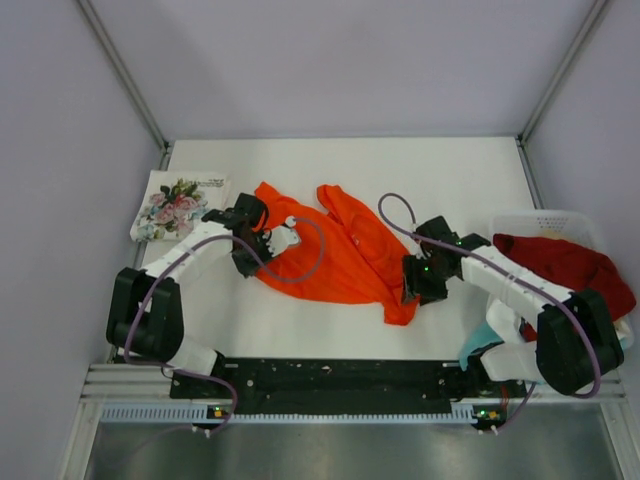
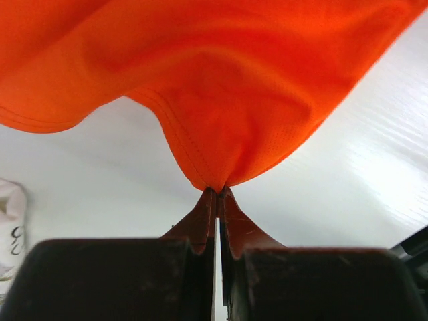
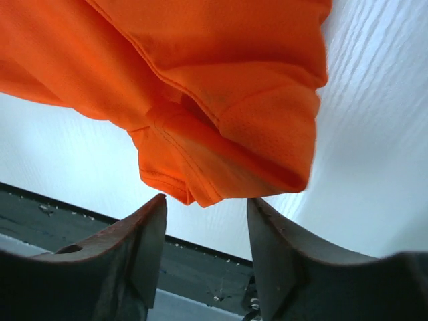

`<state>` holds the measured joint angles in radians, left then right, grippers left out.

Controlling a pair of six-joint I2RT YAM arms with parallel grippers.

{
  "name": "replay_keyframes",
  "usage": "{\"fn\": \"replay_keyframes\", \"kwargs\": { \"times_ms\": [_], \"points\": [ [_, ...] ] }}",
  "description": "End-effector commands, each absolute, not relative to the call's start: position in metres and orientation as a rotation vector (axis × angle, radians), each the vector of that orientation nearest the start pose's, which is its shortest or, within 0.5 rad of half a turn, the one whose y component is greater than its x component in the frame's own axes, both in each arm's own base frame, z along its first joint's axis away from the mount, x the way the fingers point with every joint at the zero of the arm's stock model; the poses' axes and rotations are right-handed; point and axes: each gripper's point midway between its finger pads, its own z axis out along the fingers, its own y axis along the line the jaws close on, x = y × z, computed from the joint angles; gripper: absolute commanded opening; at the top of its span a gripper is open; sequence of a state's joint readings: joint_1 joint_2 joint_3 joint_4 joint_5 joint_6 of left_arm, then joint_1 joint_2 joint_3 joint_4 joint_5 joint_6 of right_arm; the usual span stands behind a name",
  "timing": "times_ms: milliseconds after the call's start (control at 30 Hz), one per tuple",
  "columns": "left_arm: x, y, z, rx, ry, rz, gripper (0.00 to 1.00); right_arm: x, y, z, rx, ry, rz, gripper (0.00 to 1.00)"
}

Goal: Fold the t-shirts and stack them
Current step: Flatten out the tshirt

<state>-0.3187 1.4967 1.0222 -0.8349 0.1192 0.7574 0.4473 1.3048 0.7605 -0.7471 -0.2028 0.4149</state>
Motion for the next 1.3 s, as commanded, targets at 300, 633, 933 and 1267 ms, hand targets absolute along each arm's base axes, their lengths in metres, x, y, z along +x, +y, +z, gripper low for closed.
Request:
{"fn": "replay_keyframes", "kwargs": {
  "times_ms": [300, 633, 933, 1267],
  "points": [
    [0.245, -0.09, 0.074, 1.496, 2.429, -0.222, 0.0, 0.27, 0.122, 0.087, 0.07, 2.738, 0.119, 0.7],
    [0.254, -0.078, 0.072, 1.43, 2.476, -0.102, 0.0, 0.232, 0.127, 0.063, 0.022, 2.867, 0.233, 0.34],
    [0.3, -0.058, 0.156, 1.245, 2.425, 0.167, 0.0, 0.268, 0.131, 0.163, -0.039, 2.647, 0.355, 0.0],
    [0.335, -0.018, 0.395, 0.859, 1.996, 0.51, 0.0, 0.305, 0.098, 0.44, 0.01, 1.931, 0.483, 0.0]
  ]
}}
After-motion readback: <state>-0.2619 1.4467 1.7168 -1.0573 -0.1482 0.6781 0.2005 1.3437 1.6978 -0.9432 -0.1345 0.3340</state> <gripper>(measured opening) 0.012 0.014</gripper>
